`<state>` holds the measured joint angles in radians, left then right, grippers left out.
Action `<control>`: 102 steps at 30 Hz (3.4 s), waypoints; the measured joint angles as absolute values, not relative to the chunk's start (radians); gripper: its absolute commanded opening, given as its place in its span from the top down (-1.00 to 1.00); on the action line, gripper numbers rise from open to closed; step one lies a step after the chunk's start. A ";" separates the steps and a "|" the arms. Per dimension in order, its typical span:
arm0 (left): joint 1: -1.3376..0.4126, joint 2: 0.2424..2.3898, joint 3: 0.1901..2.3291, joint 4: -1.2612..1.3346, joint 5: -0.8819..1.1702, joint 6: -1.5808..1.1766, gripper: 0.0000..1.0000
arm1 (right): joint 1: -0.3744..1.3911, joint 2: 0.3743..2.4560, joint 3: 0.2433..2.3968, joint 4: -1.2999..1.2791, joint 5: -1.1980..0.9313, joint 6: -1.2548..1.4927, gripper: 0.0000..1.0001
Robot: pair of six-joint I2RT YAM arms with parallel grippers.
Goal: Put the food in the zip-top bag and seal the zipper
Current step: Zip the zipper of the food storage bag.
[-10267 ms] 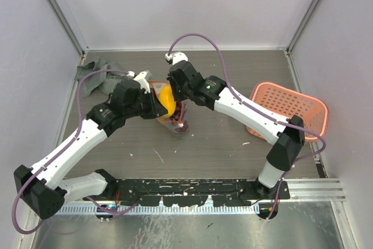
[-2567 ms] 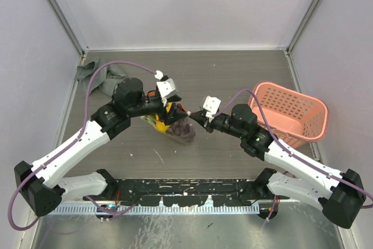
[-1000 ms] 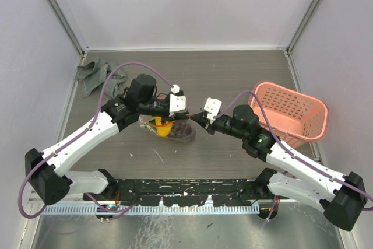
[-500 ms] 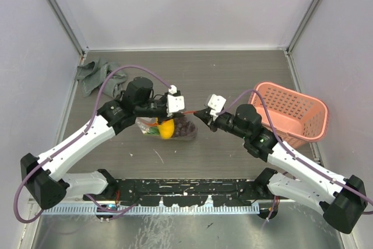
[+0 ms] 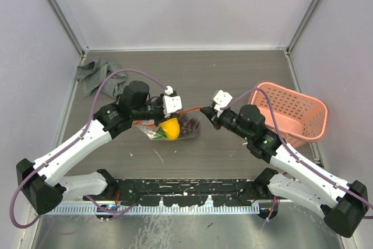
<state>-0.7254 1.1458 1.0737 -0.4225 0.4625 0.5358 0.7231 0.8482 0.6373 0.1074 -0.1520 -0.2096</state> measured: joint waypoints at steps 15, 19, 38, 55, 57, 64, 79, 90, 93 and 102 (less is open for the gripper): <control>-0.721 1.088 1.056 -0.464 0.488 0.511 1.00 | 0.703 0.859 0.732 -0.030 -0.233 -0.224 -0.36; -0.720 1.088 1.056 -0.469 0.524 0.509 1.00 | 0.702 0.904 0.793 -0.053 -0.316 -0.264 -0.45; -0.720 1.098 1.062 -0.476 0.585 0.500 1.00 | 0.714 1.193 1.004 -0.250 -0.582 -0.395 0.91; -0.725 1.050 1.061 -0.445 0.503 0.439 1.00 | 0.728 1.061 0.981 -0.295 -0.323 -0.279 0.99; -0.725 1.050 1.061 -0.445 0.492 0.433 1.00 | 0.728 1.058 0.981 -0.306 -0.280 -0.261 0.99; -0.725 1.047 1.048 -0.446 0.460 0.418 1.00 | 0.730 1.047 0.966 -0.338 -0.141 -0.210 0.99; -0.725 0.983 1.006 -0.446 0.393 0.384 1.00 | 0.728 0.977 0.945 -0.377 0.154 -0.142 0.99; -0.728 0.977 0.983 -0.429 0.287 0.376 1.00 | 0.721 0.979 0.942 -0.369 0.223 -0.122 0.99; -0.733 0.977 0.983 -0.410 0.228 0.363 1.00 | 0.706 0.995 0.942 -0.349 0.211 -0.121 0.99; -0.730 1.074 0.989 -0.328 0.098 0.352 1.00 | 0.601 1.191 0.975 -0.199 0.142 -0.140 0.99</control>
<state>-0.7296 1.0740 0.9890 -0.3283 0.0982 0.3523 0.6010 1.1912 0.9752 -0.1989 0.1421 -0.1402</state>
